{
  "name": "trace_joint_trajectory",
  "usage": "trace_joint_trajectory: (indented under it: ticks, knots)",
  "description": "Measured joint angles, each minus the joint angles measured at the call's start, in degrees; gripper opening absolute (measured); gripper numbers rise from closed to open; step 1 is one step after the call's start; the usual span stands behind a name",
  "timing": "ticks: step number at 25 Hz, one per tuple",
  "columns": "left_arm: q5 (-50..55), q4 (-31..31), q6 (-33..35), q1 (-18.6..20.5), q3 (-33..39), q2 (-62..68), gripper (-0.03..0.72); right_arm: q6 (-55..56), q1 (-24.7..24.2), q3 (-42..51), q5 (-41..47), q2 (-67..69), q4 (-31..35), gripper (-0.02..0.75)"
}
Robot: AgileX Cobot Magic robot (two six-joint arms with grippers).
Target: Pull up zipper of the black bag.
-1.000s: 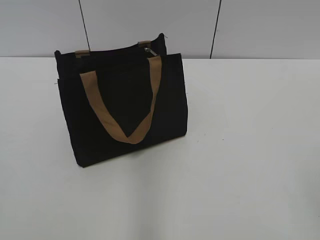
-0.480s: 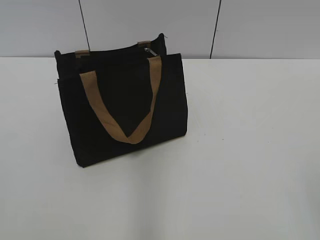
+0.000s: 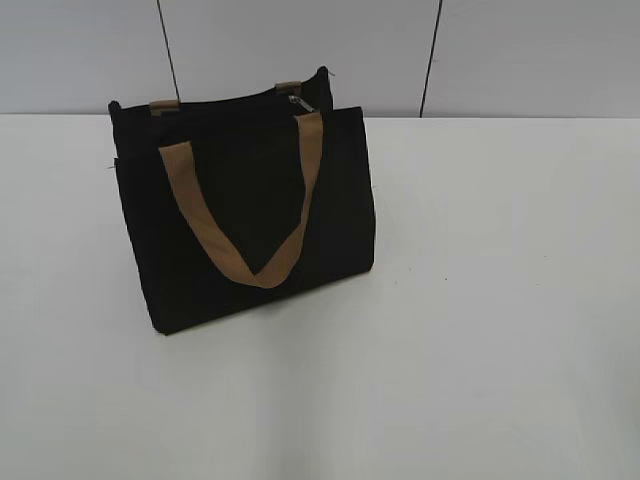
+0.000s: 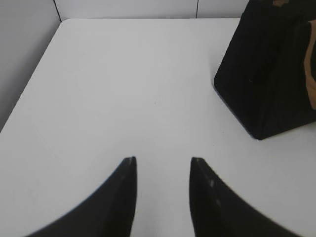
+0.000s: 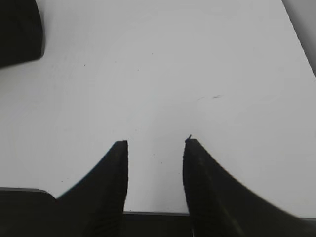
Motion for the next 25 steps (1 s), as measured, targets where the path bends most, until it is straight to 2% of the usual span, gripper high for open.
trace_joint_trajectory:
  ticks: [4, 6, 7, 10, 12, 14, 25]
  knots:
    - [0.0, 0.0, 0.0, 0.0, 0.0, 0.0, 0.27, 0.0, 0.0, 0.0, 0.0, 0.0, 0.0, 0.288]
    - [0.0, 0.0, 0.0, 0.0, 0.0, 0.0, 0.306, 0.0, 0.0, 0.0, 0.0, 0.0, 0.0, 0.288]
    - [0.0, 0.0, 0.0, 0.0, 0.0, 0.0, 0.342, 0.0, 0.0, 0.0, 0.0, 0.0, 0.0, 0.288]
    - [0.0, 0.0, 0.0, 0.0, 0.0, 0.0, 0.52, 0.0, 0.0, 0.0, 0.0, 0.0, 0.0, 0.288]
    - [0.0, 0.0, 0.0, 0.0, 0.0, 0.0, 0.587, 0.0, 0.0, 0.0, 0.0, 0.0, 0.0, 0.288]
    - [0.0, 0.0, 0.0, 0.0, 0.0, 0.0, 0.599, 0.0, 0.0, 0.0, 0.0, 0.0, 0.0, 0.288]
    - [0.0, 0.0, 0.0, 0.0, 0.0, 0.0, 0.566, 0.0, 0.0, 0.0, 0.0, 0.0, 0.0, 0.288]
